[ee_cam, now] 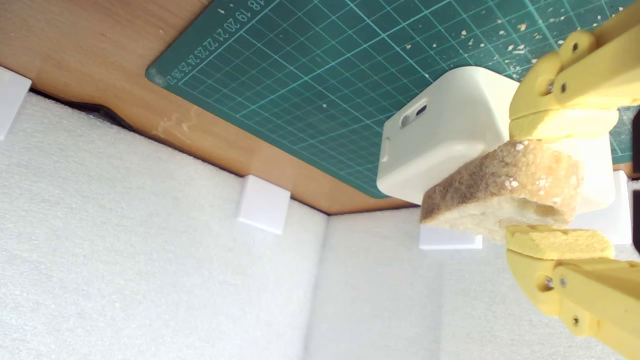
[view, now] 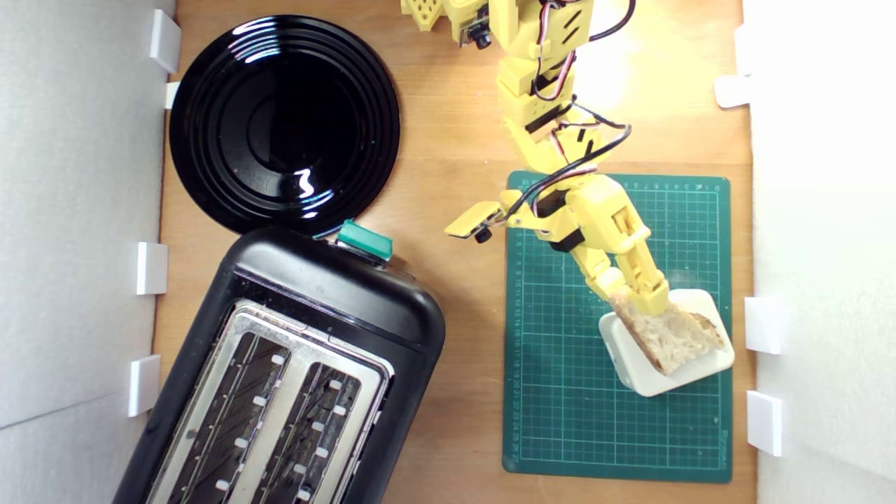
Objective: Pick bread and place in toaster
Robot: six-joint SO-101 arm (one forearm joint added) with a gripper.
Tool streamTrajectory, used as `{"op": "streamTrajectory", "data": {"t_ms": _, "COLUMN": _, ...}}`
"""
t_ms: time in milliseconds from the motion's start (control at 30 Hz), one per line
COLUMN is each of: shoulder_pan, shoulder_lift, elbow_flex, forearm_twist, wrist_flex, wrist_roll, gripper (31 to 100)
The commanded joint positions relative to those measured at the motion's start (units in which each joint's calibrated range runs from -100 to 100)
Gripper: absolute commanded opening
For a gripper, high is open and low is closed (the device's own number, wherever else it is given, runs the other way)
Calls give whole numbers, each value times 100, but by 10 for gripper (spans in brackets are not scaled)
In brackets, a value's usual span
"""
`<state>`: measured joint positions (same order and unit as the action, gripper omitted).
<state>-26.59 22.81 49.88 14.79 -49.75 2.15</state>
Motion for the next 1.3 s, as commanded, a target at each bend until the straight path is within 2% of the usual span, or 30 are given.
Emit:
{"op": "streamTrajectory", "data": {"t_ms": 0, "shoulder_pan": -16, "shoulder_lift": -93, "elbow_flex": -245, "forearm_twist": -38, "wrist_flex": -136, "wrist_roll": 34, "gripper": 665}}
{"op": "streamTrajectory", "data": {"t_ms": 467, "shoulder_pan": 0, "shoulder_lift": -126, "elbow_flex": -218, "forearm_twist": -38, "wrist_flex": -136, "wrist_roll": -8, "gripper": 489}}
{"op": "streamTrajectory", "data": {"t_ms": 767, "shoulder_pan": -8, "shoulder_lift": -167, "elbow_flex": -190, "forearm_twist": -38, "wrist_flex": -136, "wrist_roll": -8, "gripper": 487}}
{"op": "streamTrajectory", "data": {"t_ms": 900, "shoulder_pan": -32, "shoulder_lift": -692, "elbow_flex": -172, "forearm_twist": -38, "wrist_flex": -85, "wrist_roll": -8, "gripper": 488}}
{"op": "streamTrajectory", "data": {"t_ms": 1033, "shoulder_pan": -65, "shoulder_lift": -1457, "elbow_flex": -218, "forearm_twist": -38, "wrist_flex": 870, "wrist_roll": -29, "gripper": 488}}
{"op": "streamTrajectory", "data": {"t_ms": 1267, "shoulder_pan": -73, "shoulder_lift": -3088, "elbow_flex": -218, "forearm_twist": -29, "wrist_flex": 2125, "wrist_roll": -448, "gripper": 485}}
